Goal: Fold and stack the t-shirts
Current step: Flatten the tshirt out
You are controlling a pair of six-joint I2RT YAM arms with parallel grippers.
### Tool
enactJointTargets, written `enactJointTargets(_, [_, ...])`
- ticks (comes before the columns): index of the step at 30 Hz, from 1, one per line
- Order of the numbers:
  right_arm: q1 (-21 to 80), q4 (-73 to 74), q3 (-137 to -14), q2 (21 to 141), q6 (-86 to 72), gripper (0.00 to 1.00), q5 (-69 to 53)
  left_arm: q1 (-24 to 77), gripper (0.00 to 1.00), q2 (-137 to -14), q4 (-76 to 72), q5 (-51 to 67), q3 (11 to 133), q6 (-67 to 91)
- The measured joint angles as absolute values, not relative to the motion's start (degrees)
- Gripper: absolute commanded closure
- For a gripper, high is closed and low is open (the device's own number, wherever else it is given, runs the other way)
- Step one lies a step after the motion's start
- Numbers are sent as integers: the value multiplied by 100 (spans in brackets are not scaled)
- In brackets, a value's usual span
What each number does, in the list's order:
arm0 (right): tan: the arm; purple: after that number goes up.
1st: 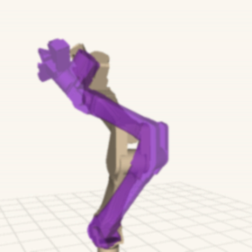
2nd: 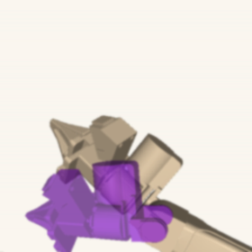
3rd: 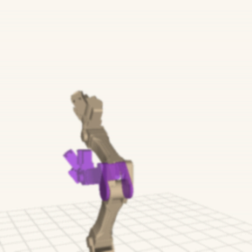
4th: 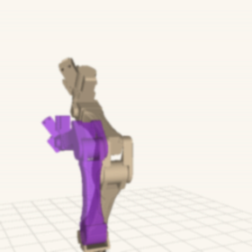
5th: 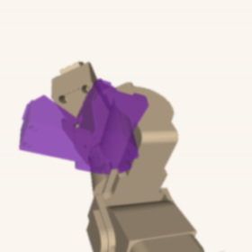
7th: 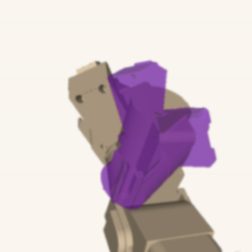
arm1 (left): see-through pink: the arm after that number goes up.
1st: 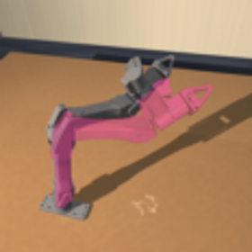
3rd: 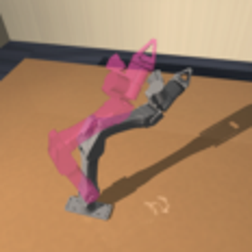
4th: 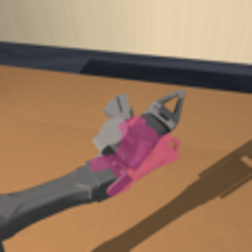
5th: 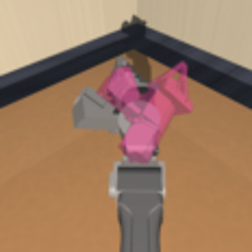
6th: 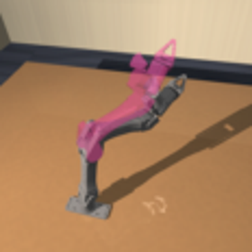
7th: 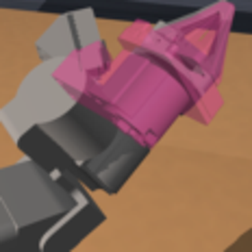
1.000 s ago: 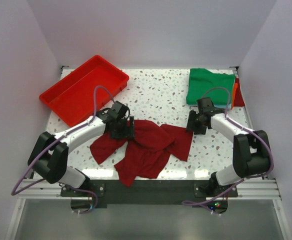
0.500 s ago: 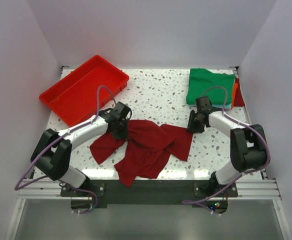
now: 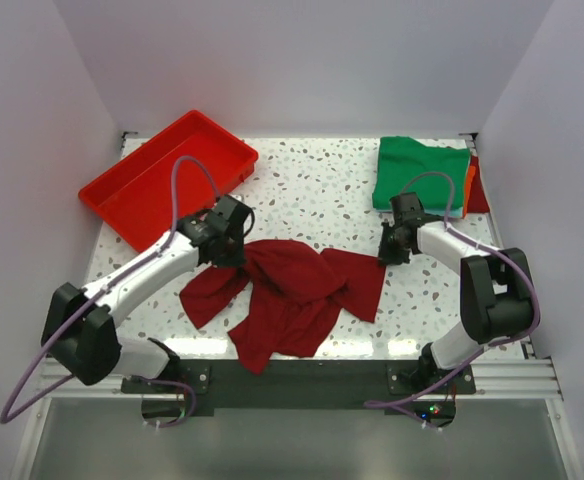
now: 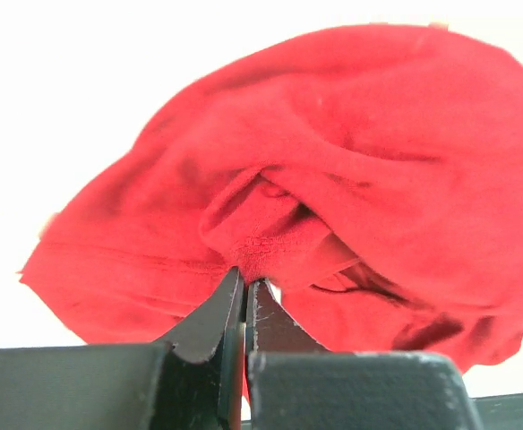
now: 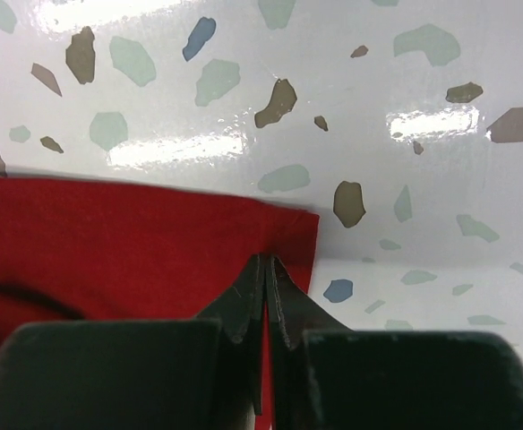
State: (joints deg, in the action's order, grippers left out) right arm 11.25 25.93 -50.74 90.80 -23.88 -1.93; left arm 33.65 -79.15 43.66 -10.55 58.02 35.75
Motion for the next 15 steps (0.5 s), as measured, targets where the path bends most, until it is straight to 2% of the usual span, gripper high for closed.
enactJointTargets(7, [1125, 2834, -5378, 9015, -2320, 100, -10, 2692, 100, -6877, 4836, -1564, 6447, 3415])
enactJointTargets(14, [1125, 3048, -5579, 8726, -2285, 100, 62, 2222, 100, -6316, 4906, -1959, 6285, 3017])
enactJointTargets(15, [1125, 3048, -5581, 8726, -2285, 97, 62, 2193, 100, -6368, 4921, -2038, 6193, 2936])
